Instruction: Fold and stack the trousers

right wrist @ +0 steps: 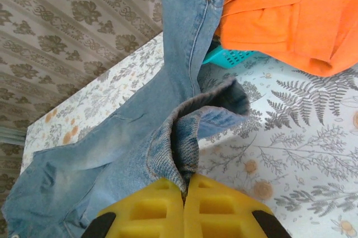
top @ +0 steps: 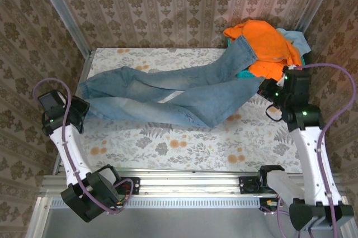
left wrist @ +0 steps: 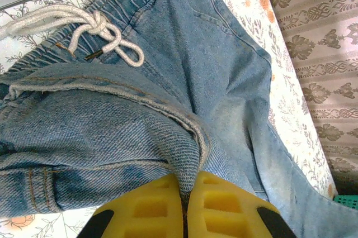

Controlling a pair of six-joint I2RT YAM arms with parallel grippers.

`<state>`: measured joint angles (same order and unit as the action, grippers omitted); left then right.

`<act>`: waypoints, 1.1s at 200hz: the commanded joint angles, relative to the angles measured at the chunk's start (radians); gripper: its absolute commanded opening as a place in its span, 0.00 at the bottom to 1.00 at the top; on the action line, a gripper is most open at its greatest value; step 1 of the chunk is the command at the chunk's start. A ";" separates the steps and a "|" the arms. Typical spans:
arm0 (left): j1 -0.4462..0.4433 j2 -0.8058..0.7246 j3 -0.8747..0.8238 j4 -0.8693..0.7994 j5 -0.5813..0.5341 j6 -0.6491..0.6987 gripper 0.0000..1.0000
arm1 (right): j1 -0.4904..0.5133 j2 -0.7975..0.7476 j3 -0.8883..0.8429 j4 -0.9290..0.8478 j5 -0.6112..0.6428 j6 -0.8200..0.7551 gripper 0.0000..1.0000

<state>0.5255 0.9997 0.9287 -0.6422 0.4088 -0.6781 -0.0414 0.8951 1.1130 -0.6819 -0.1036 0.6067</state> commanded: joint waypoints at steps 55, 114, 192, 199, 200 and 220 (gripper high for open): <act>0.013 0.017 0.031 0.077 0.027 -0.034 0.00 | -0.002 -0.144 0.002 -0.033 -0.244 0.082 0.00; -0.043 0.135 0.058 0.172 -0.005 -0.084 0.00 | 0.018 0.482 0.158 0.245 -0.212 0.180 0.39; -0.121 0.241 0.099 0.207 -0.026 -0.086 0.00 | 0.126 0.642 -0.010 0.314 -0.103 0.114 0.84; -0.122 0.231 0.089 0.209 -0.023 -0.084 0.00 | 0.142 0.614 -0.084 0.331 -0.103 0.128 0.83; -0.122 0.229 0.087 0.209 -0.023 -0.083 0.00 | 0.144 0.611 -0.089 0.336 -0.104 0.130 0.83; -0.124 0.197 0.063 0.205 -0.019 -0.074 0.00 | 0.175 0.542 -0.259 0.392 -0.120 0.169 0.77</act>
<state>0.4068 1.2465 1.0092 -0.4633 0.3882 -0.7532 0.1017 1.4994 1.0061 -0.3408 -0.2398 0.7559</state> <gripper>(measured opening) 0.064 0.806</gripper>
